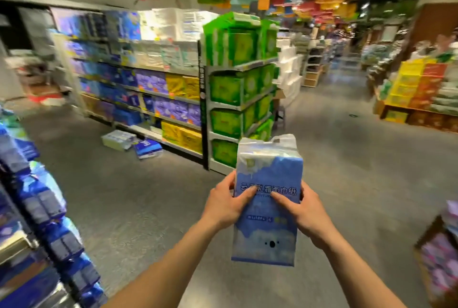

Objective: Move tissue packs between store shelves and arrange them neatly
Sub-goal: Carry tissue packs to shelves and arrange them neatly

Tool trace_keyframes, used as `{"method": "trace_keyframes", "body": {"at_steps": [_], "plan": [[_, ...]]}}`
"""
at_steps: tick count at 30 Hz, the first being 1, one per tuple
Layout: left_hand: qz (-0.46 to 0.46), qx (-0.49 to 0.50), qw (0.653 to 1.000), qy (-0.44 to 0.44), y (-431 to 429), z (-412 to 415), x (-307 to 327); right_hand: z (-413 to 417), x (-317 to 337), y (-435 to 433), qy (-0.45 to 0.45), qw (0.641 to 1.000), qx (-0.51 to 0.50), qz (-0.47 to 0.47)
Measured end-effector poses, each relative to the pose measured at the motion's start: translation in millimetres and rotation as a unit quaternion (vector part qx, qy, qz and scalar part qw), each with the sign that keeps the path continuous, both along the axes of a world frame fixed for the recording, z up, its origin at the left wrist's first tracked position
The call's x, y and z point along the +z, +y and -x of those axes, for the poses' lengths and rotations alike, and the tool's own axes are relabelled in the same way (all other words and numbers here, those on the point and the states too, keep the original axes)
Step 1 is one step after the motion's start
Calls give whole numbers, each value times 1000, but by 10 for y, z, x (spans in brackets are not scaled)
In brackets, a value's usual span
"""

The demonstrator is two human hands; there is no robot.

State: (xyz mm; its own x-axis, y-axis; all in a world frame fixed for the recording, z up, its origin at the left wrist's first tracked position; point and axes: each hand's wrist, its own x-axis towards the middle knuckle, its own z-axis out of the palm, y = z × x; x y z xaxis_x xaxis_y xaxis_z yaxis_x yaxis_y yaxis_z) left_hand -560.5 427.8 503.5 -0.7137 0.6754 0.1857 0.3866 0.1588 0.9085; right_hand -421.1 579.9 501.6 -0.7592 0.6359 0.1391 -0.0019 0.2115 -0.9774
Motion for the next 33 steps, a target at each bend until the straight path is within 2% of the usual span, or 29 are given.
{"method": "trace_keyframes", "body": {"at_steps": [6,10,13,19,27,33], "plan": [[-28,86,996,5,458,1162,309,1406,333,723,28,996,81,-31],[-35,123,992,-9,580,1917,425,2341,469,947,30,990,129,-45],[-37,146,989,13,622,2492,491,3010,519,1048,38,987,151,-49],[-66,167,982,55,742,4263,662,4895,738,1195,66,977,192,-71],[-88,145,981,95,1273,6587,1195,7106,1254,1691,98,978,162,-84],[-70,146,978,135,2032,8194,1222,8664,1232,2428,107,980,144,-91]]}}
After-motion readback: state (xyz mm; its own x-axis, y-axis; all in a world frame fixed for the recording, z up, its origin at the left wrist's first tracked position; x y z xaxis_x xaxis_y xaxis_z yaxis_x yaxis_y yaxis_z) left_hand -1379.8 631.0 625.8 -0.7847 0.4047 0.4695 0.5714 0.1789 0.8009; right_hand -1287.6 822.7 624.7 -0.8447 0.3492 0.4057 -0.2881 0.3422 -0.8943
